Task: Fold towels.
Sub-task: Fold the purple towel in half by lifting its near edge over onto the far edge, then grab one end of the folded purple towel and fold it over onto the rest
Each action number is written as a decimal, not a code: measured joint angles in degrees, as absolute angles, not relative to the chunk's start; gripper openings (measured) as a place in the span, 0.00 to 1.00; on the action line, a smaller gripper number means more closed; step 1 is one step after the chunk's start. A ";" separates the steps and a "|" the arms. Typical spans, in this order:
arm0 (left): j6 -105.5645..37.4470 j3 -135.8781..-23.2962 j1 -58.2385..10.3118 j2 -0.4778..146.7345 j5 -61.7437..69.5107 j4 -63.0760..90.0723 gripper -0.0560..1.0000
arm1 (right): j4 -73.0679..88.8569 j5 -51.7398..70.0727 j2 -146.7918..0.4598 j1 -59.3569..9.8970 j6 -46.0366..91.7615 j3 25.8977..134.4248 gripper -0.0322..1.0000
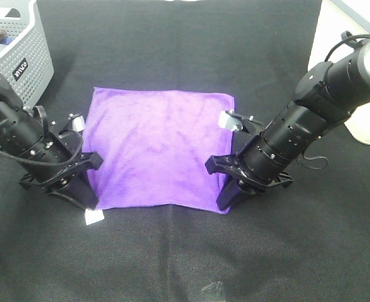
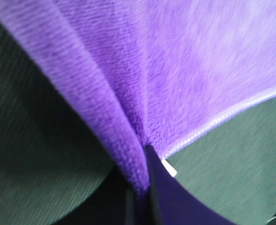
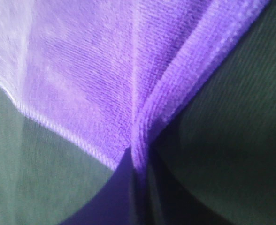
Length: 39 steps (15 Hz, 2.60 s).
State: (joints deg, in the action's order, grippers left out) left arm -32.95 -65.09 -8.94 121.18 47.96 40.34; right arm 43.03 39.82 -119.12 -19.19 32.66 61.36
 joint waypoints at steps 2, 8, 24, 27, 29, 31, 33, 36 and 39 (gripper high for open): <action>-32.95 -63.03 -8.94 118.95 48.76 38.90 0.05 | 42.23 42.86 -116.14 -19.25 30.83 61.19 0.03; -29.74 -54.32 -9.11 103.76 48.82 35.41 0.05 | 39.48 51.57 -104.16 -19.71 22.52 61.19 0.03; -26.76 -99.75 -9.00 128.17 46.87 27.16 0.05 | 30.42 51.62 -130.92 -12.72 15.07 106.57 0.03; -26.76 -109.78 -8.94 134.87 51.17 25.61 0.05 | 30.02 51.45 -135.56 -12.55 15.01 107.95 0.03; -26.24 -113.56 -8.94 138.43 53.97 24.12 0.05 | 30.25 50.94 -137.28 -12.55 15.01 108.00 0.03; -25.27 -114.82 -8.88 139.57 54.83 23.09 0.05 | 31.00 50.53 -137.80 -12.55 15.01 108.00 0.05; -24.58 -114.94 -7.85 139.74 55.18 22.29 0.05 | 30.37 49.90 -138.03 -12.49 15.01 108.00 0.15; -21.66 -114.94 -6.13 139.92 55.46 21.14 0.21 | 30.14 49.33 -138.03 -12.32 15.01 108.00 0.52; -19.48 -115.22 -6.13 139.92 59.36 21.14 0.67 | 30.08 51.17 -138.03 -12.32 15.01 108.00 0.66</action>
